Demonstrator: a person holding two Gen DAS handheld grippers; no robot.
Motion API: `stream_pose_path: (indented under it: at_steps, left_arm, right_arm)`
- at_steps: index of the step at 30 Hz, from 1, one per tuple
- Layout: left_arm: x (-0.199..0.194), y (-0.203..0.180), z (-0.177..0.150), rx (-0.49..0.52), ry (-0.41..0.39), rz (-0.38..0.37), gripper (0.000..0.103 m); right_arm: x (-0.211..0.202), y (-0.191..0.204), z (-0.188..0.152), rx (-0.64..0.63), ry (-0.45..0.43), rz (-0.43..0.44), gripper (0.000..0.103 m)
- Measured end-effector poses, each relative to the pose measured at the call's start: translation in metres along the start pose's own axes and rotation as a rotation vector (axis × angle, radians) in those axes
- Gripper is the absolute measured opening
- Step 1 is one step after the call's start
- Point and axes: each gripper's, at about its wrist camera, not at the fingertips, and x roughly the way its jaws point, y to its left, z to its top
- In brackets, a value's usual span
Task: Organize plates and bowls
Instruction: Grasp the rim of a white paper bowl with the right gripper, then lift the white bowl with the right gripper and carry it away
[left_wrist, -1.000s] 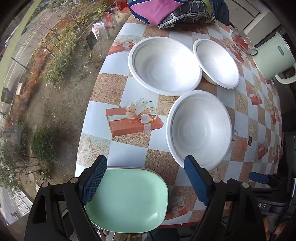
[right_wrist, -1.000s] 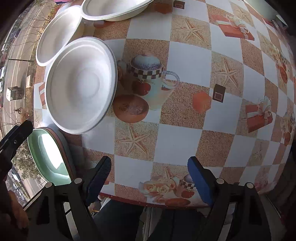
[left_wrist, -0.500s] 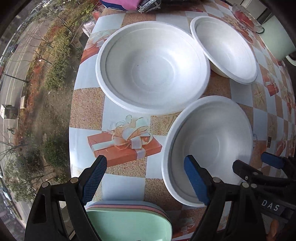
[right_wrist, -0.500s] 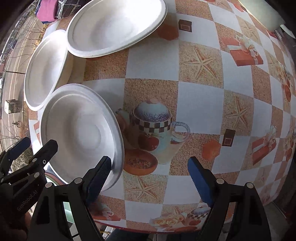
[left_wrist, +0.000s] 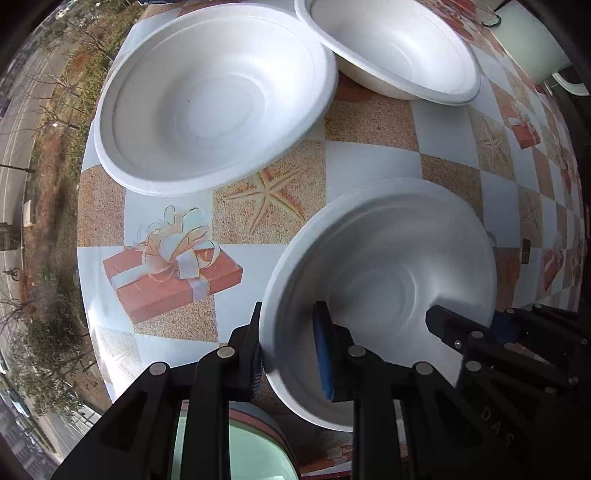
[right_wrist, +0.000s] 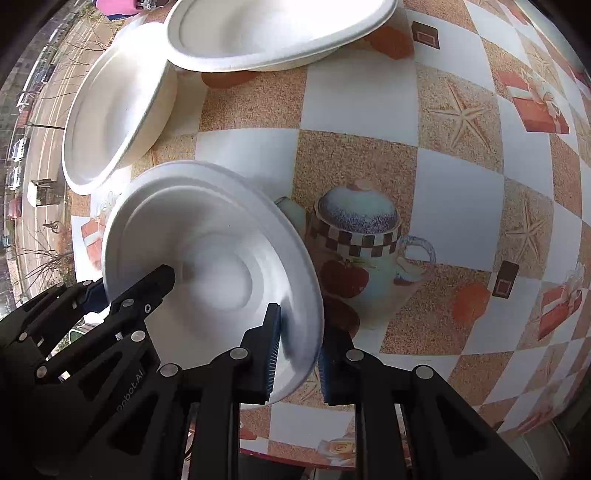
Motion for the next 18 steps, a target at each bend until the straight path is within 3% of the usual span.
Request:
stream_pose_path:
  at_steps: [5, 11, 18]
  left_arm:
    - [0.004, -0.051, -0.037, 0.111, 0.036, 0.0, 0.028]
    - [0.012, -0.117, -0.089, 0.329, 0.069, 0.005, 0.032]
    - [0.013, -0.149, -0.101, 0.407, 0.095, 0.008, 0.032]
  right_arm:
    - [0.004, -0.03, -0.035, -0.016, 0.033, -0.036, 0.021]
    - [0.008, -0.081, -0.086, 0.047, 0.051, -0.058, 0.022]
    - [0.013, -0.111, -0.131, 0.095, 0.047, -0.042, 0.022]
